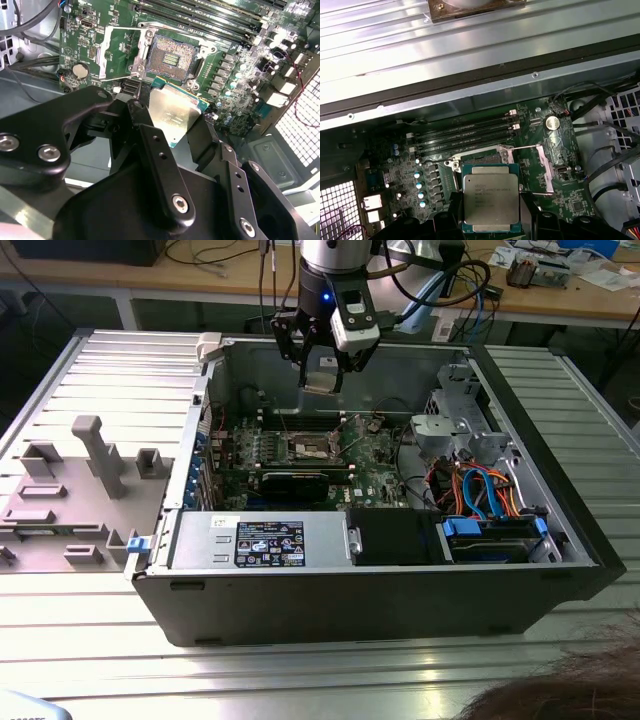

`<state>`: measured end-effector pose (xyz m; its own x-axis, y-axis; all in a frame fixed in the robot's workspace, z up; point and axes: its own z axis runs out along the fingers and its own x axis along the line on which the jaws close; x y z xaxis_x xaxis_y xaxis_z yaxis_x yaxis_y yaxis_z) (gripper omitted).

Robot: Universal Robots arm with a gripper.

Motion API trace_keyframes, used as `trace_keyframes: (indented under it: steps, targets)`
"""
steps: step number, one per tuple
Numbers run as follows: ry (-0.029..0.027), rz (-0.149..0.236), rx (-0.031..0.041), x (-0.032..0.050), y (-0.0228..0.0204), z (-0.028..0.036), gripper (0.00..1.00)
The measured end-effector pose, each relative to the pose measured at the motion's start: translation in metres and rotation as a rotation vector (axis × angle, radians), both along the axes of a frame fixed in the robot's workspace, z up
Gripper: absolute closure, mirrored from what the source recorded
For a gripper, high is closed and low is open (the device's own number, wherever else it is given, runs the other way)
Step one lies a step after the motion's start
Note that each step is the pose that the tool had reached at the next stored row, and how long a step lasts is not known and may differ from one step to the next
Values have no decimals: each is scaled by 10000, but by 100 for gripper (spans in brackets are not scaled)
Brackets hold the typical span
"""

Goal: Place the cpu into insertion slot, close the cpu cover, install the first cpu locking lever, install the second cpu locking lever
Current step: 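Place the cpu into insertion slot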

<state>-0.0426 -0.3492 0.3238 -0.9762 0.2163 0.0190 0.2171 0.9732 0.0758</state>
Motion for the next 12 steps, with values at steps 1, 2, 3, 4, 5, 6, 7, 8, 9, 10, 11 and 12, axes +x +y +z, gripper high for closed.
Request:
trace_keyframes:
  steps: [1, 2, 3, 4, 5, 6, 7, 8, 9, 10, 11, 12]
  targets:
    - [0, -8, 0, 0, 0, 0, 46]
    - [0, -15, 0, 0, 0, 0, 46]
    - [0, -26, 0, 0, 0, 0, 46]
    - [0, -36, 0, 0, 0, 0, 46]
    - [0, -44, 0, 0, 0, 0, 46]
    - [0, -57, 0, 0, 0, 0, 46]
    - [0, -65, 0, 0, 0, 0, 46]
    - [0, -73, 0, 0, 0, 0, 46]
    - [0, -86, 1, 0, 0, 0, 46]
    - [0, -100, 0, 0, 0, 0, 46]
    - [0, -108, 0, 0, 0, 0, 46]
    - [0, -114, 0, 0, 0, 0, 46]
